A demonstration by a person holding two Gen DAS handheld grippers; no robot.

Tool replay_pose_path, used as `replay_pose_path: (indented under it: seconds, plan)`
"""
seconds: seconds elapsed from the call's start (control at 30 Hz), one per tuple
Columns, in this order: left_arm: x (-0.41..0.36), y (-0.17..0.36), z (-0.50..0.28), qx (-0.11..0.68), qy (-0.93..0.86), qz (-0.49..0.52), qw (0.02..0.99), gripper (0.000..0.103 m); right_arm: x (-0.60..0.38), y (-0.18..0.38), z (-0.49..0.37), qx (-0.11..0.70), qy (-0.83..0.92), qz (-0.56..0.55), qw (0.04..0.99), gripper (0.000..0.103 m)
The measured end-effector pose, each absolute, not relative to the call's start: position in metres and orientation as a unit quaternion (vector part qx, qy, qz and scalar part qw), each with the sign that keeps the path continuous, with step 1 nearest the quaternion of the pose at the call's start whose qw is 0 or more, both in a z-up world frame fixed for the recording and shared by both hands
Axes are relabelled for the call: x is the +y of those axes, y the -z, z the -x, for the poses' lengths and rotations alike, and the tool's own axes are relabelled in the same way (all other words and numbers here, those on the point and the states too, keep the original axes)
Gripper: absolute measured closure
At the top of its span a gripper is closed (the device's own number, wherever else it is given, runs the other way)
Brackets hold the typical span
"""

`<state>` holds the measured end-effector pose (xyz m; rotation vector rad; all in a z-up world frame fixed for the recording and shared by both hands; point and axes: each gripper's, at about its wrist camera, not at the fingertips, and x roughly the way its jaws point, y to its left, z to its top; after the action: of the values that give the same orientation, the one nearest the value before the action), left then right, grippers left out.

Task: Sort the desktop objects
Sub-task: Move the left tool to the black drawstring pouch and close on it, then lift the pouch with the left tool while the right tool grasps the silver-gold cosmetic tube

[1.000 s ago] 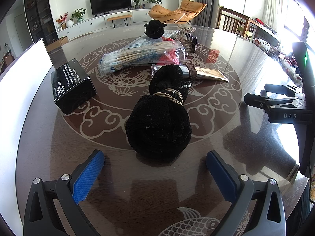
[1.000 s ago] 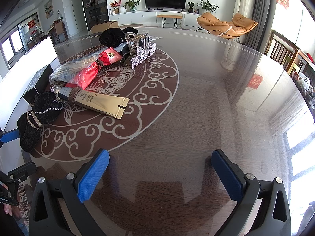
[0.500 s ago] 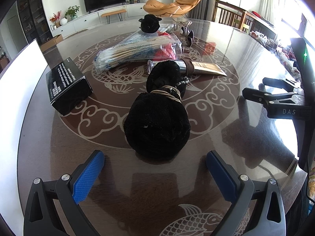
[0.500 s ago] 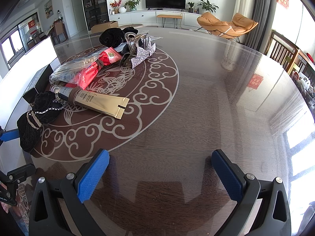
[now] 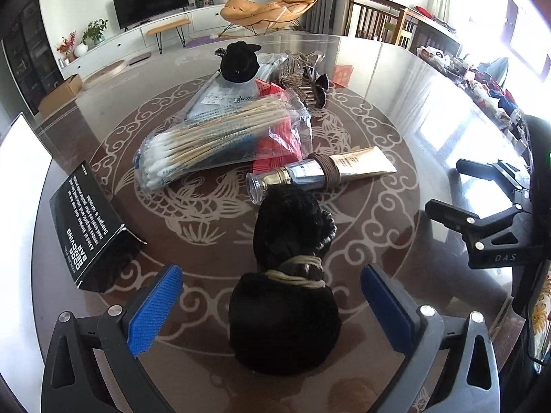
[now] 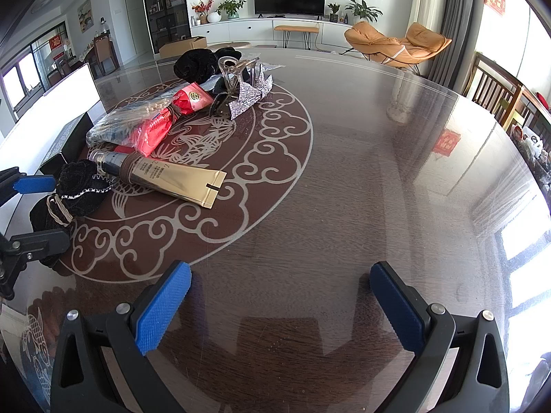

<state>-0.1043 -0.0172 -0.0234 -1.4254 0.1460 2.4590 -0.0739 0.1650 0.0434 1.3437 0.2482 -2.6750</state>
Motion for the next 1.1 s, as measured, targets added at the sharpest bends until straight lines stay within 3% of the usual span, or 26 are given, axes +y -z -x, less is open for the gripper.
replay_pose_path:
  seconds: [0.03, 0.07, 0.17, 0.37, 0.63, 0.73, 0.8, 1.1]
  plan:
    - [-0.017, 0.024, 0.106, 0.051, -0.855, 0.495, 0.143, 0.025, 0.165, -0.043, 0.074, 0.082, 0.888, -0.446, 0.069, 0.000]
    - [-0.017, 0.026, 0.108, 0.046, -0.853, 0.500, 0.139, 0.061, 0.165, -0.043, 0.074, 0.082, 0.888, -0.446, 0.069, 0.000]
    - [-0.024, 0.018, 0.100, 0.007, -0.861, 0.491, 0.131, 0.067, 0.165, -0.043, 0.074, 0.082, 0.888, -0.446, 0.069, 0.000]
    - [-0.057, 0.010, 0.058, -0.044, -0.872, 0.478, 0.098, 0.067, 0.165, -0.043, 0.074, 0.082, 0.888, -0.446, 0.069, 0.000]
    - [-0.083, 0.030, 0.047, -0.047, -0.878, 0.473, 0.051, 0.064, 0.165, -0.043, 0.074, 0.082, 0.889, -0.446, 0.068, 0.000]
    - [-0.083, 0.033, 0.048, -0.046, -0.883, 0.464, 0.051, 0.046, 0.165, -0.043, 0.074, 0.081, 0.889, -0.446, 0.068, 0.000]
    - [-0.083, 0.036, 0.051, -0.040, -0.885, 0.462, 0.037, 0.028, 0.165, -0.043, 0.074, 0.081, 0.889, -0.446, 0.068, 0.000]
    - [-0.079, 0.041, 0.053, -0.014, -0.891, 0.453, 0.023, 0.022, 0.165, -0.043, 0.074, 0.079, 0.890, -0.445, 0.066, 0.000]
